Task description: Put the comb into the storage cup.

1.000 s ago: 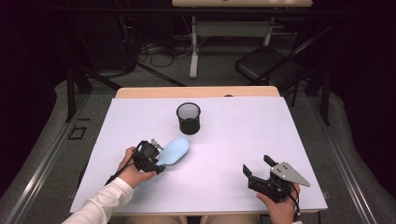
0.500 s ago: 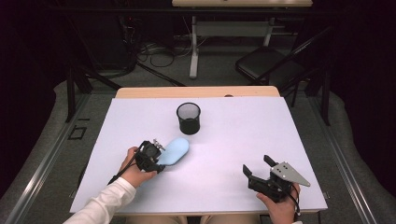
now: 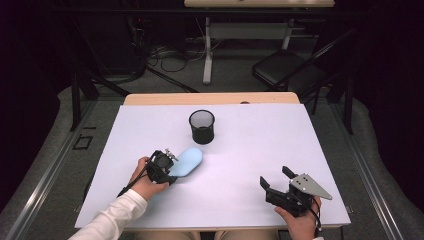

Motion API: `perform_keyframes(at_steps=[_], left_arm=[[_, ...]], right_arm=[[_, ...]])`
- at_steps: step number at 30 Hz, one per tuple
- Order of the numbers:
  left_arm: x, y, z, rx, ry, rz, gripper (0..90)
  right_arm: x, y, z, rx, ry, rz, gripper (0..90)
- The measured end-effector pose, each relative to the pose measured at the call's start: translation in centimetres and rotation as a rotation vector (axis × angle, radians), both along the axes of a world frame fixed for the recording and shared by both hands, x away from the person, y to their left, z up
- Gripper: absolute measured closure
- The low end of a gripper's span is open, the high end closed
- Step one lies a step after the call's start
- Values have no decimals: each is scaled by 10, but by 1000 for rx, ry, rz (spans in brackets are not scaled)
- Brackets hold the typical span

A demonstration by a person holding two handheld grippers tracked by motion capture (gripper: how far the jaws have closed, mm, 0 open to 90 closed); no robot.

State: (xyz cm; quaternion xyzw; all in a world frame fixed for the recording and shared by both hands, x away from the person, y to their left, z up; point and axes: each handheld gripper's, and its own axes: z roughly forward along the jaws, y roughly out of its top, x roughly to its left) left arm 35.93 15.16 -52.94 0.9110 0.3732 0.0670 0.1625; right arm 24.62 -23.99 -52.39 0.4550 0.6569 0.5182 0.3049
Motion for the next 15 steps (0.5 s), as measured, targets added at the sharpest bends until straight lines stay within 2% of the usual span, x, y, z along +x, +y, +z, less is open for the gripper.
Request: perform_keyframes(at_steps=[15], left_arm=[[0, 1, -2, -11, 0, 4, 666]], right_arm=[[0, 0, 0, -1, 2, 1, 144]])
